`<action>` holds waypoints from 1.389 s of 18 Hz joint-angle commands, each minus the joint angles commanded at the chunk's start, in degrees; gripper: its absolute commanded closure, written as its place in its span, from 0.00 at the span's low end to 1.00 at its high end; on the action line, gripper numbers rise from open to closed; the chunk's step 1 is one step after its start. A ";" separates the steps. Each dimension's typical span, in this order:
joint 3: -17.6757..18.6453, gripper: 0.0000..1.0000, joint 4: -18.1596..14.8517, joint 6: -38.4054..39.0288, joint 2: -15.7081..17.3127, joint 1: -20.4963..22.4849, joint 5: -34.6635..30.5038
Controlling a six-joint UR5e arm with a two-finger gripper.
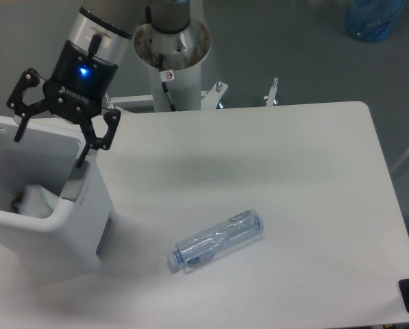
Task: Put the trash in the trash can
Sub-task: 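Carry the paper over the white bin and open the gripper, then move the gripper over the clear plastic bottle and lower onto it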
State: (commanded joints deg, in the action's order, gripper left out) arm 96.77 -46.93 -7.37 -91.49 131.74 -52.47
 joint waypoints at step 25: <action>-2.28 0.00 0.88 -43.42 -22.84 5.47 -40.07</action>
State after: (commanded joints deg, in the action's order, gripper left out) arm 94.49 -46.06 -50.80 -114.33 137.20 -92.55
